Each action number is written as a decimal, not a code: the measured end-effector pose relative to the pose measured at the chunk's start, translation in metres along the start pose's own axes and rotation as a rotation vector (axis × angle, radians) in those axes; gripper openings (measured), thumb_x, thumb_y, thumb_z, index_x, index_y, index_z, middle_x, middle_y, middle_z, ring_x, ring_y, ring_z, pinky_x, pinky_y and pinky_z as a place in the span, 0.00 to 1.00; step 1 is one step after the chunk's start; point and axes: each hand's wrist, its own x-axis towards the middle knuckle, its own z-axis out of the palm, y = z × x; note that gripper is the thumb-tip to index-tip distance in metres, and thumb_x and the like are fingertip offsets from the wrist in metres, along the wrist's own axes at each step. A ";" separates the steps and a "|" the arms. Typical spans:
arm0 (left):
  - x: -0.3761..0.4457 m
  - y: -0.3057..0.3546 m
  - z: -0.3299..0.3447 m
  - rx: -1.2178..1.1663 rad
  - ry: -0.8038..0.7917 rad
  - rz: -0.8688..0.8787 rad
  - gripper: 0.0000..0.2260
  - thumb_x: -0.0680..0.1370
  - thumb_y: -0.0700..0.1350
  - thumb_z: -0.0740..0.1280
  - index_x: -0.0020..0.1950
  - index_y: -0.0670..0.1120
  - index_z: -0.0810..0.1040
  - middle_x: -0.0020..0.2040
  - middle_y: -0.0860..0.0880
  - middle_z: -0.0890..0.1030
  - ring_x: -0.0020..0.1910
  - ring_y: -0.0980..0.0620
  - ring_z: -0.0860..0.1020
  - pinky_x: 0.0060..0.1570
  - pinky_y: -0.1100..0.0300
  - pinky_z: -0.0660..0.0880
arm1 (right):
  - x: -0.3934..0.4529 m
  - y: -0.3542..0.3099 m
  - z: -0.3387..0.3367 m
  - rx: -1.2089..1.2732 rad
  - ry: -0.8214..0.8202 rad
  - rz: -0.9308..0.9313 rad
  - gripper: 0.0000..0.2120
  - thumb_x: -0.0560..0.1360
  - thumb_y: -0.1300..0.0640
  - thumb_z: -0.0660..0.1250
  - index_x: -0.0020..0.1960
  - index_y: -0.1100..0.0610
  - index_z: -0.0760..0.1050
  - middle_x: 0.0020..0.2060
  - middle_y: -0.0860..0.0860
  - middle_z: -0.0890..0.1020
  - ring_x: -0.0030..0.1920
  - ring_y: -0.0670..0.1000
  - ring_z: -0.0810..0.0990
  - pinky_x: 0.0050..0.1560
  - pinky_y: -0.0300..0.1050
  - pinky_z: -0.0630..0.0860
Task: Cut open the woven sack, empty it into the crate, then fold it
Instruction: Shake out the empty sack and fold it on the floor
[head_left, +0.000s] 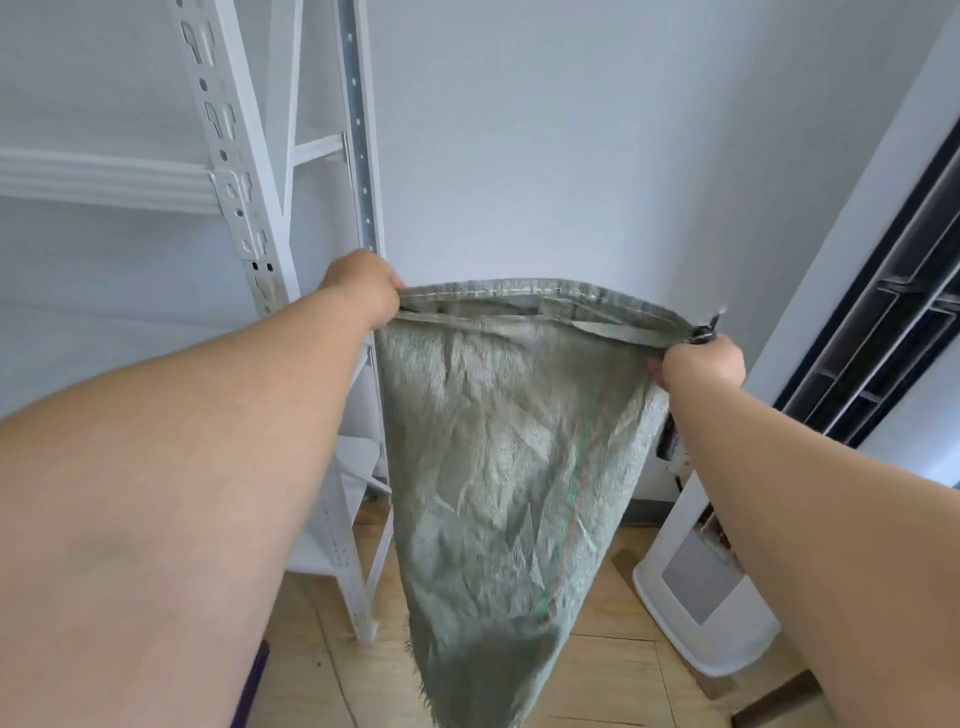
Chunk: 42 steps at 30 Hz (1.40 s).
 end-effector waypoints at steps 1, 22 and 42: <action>0.001 -0.002 0.002 0.004 0.022 -0.007 0.19 0.76 0.32 0.59 0.58 0.48 0.83 0.60 0.48 0.80 0.61 0.46 0.77 0.55 0.62 0.71 | 0.000 -0.001 -0.001 0.020 0.000 0.016 0.16 0.74 0.68 0.62 0.60 0.56 0.73 0.46 0.50 0.76 0.50 0.54 0.78 0.55 0.47 0.76; -0.014 -0.001 0.023 0.540 -0.140 0.379 0.28 0.75 0.52 0.71 0.73 0.48 0.67 0.70 0.45 0.70 0.70 0.44 0.67 0.69 0.51 0.64 | -0.042 -0.014 0.019 0.024 -0.629 -0.071 0.07 0.72 0.63 0.73 0.42 0.58 0.74 0.35 0.56 0.79 0.31 0.52 0.75 0.32 0.43 0.72; -0.045 0.062 0.076 0.112 -0.122 0.436 0.10 0.80 0.50 0.63 0.55 0.46 0.78 0.46 0.50 0.76 0.46 0.49 0.74 0.45 0.59 0.68 | -0.079 0.071 0.021 -0.039 -0.683 -0.023 0.16 0.66 0.53 0.79 0.48 0.53 0.75 0.41 0.49 0.81 0.34 0.48 0.78 0.42 0.45 0.78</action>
